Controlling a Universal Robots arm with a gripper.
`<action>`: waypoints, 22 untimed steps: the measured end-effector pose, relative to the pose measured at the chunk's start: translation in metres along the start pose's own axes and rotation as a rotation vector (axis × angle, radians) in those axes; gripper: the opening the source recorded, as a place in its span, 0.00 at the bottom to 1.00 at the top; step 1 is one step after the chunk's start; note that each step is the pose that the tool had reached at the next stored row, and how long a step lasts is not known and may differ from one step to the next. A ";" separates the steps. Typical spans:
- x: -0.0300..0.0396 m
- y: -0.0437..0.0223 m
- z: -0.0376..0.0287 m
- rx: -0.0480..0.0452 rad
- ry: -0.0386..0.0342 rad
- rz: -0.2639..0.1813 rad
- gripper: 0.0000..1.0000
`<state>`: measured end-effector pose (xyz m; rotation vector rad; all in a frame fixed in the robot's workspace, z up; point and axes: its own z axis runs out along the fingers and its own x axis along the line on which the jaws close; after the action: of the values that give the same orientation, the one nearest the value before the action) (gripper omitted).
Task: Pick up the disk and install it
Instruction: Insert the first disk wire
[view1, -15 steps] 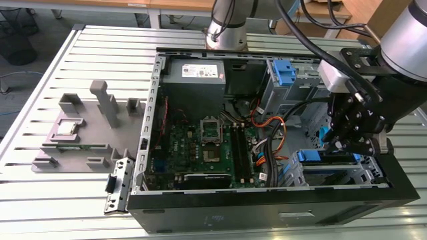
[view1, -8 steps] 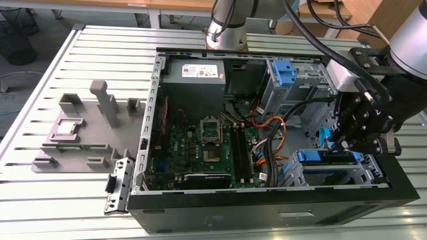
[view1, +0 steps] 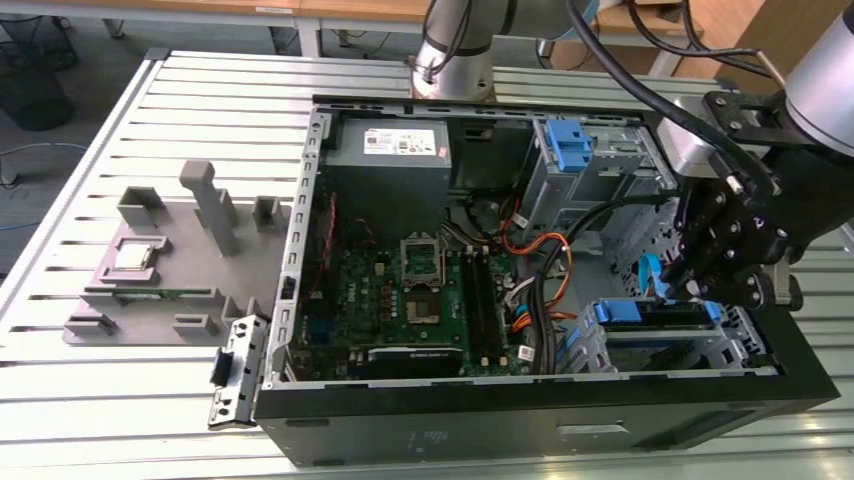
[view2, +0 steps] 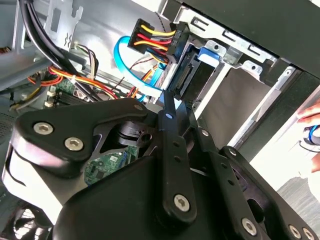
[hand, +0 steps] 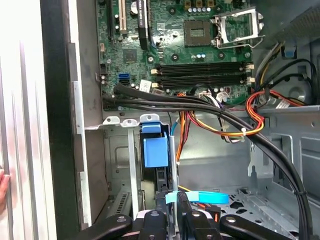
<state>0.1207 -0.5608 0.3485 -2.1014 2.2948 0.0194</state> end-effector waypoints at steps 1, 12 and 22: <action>-0.0001 -0.0003 0.0000 0.0001 0.0000 0.000 0.24; -0.0003 -0.0009 -0.0019 -0.0018 0.0000 0.000 0.24; -0.0007 -0.0056 -0.0021 -0.0022 0.0001 0.000 0.24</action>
<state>0.1264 -0.5606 0.3507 -2.1020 2.2964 0.0219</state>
